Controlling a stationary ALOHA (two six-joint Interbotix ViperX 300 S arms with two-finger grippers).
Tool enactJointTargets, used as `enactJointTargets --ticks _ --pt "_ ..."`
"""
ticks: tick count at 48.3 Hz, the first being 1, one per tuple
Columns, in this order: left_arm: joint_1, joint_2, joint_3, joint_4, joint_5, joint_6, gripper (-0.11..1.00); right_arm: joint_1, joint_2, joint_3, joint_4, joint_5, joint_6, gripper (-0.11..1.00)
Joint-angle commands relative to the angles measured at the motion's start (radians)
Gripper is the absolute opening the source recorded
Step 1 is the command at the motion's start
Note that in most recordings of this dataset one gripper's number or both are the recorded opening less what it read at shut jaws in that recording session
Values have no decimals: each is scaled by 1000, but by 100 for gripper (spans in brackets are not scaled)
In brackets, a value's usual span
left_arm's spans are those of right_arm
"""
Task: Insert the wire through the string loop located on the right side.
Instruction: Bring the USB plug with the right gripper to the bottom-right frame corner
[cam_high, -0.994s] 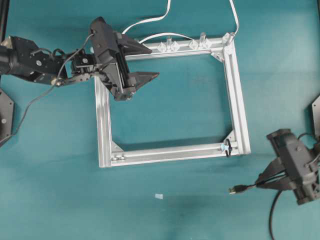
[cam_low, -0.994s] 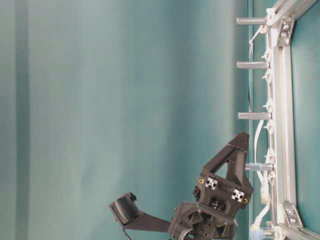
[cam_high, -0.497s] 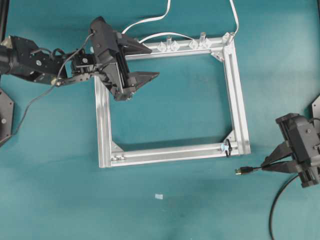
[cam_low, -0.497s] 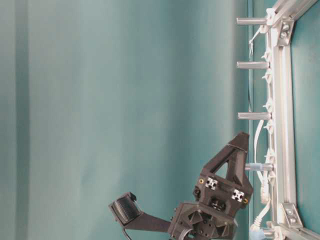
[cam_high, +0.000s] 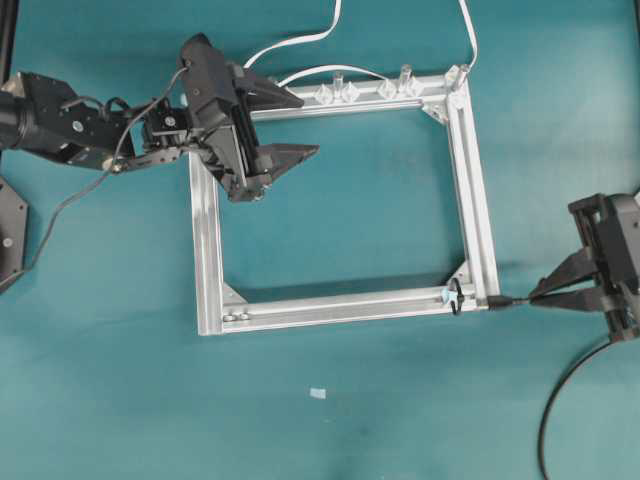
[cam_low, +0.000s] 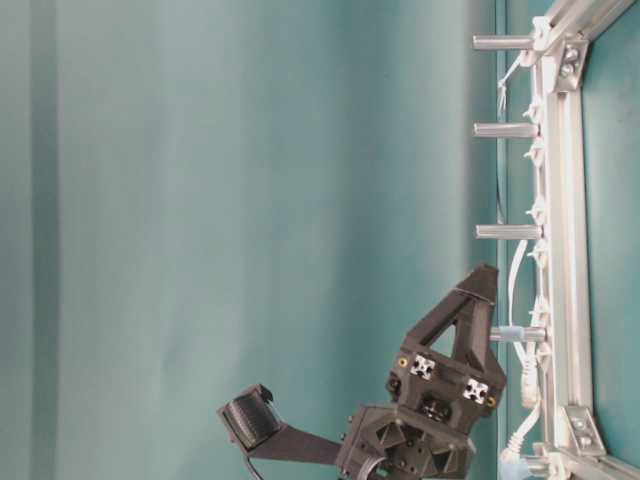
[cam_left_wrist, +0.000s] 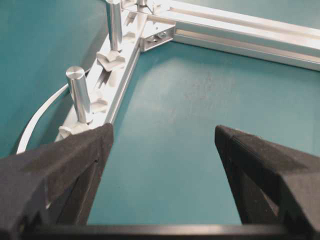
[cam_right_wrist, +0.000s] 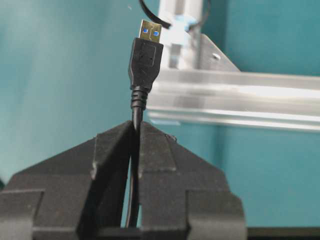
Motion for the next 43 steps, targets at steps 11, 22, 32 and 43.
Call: enactJointTargets --ticks 11,22,32,43 --pt "-2 -29 -18 3 -5 -9 86 -60 -54 -6 -66 40 -2 -8" --pt "-2 -29 -17 2 -5 -9 86 -60 -58 -3 -66 44 2 -8" --pt "-2 -29 -15 2 -5 -9 86 -60 -55 -3 -66 46 2 -8" --pt "-2 -29 -17 2 -5 -9 86 -60 -54 -3 -66 46 3 -8"
